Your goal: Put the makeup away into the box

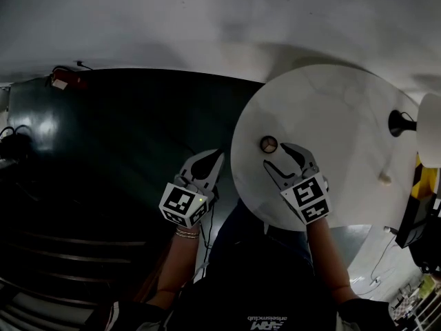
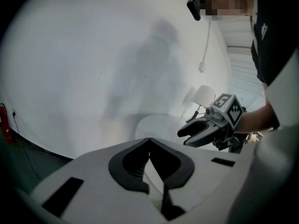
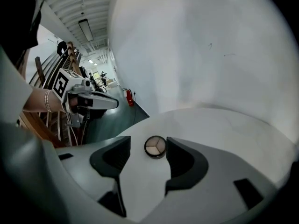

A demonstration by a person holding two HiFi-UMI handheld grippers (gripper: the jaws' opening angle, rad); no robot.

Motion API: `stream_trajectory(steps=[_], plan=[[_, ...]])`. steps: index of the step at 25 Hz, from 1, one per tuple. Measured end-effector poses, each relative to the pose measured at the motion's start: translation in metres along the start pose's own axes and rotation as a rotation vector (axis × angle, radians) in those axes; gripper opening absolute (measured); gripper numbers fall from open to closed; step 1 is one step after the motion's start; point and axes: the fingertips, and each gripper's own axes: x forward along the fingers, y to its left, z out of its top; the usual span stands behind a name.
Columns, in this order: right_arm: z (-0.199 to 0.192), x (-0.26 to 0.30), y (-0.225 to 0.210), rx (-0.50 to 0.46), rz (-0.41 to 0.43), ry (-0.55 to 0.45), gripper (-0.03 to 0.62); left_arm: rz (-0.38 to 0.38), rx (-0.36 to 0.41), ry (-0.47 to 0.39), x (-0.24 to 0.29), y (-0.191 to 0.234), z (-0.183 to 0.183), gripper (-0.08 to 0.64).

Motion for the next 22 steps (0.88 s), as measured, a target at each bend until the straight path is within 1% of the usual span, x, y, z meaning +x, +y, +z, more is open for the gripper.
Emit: stream_trajectory(steps=[4,8,12,15,17,22], plan=[[-0.007,0.014,-0.006,0.002,-0.013,0.036,0.251,-0.002,-0.021,0.009,0.005,0.007,-0.003,0.017],[-0.012,0.025,-0.013,-0.005,-0.054,0.059,0.258,0.0,-0.047,0.015,0.007,0.012,-0.01,0.017],[-0.012,0.038,-0.011,-0.015,-0.039,0.074,0.261,0.009,-0.071,0.017,0.006,0.018,-0.016,0.017],[-0.014,0.044,-0.012,-0.029,-0.045,0.091,0.261,0.011,-0.077,0.018,0.004,0.018,-0.019,0.017],[-0.013,0.044,-0.012,-0.044,-0.053,0.101,0.222,0.015,-0.08,0.018,0.003,0.018,-0.021,0.017],[-0.003,0.034,-0.008,-0.065,-0.056,0.08,0.222,0.017,-0.075,0.007,-0.004,0.016,-0.018,0.017]])
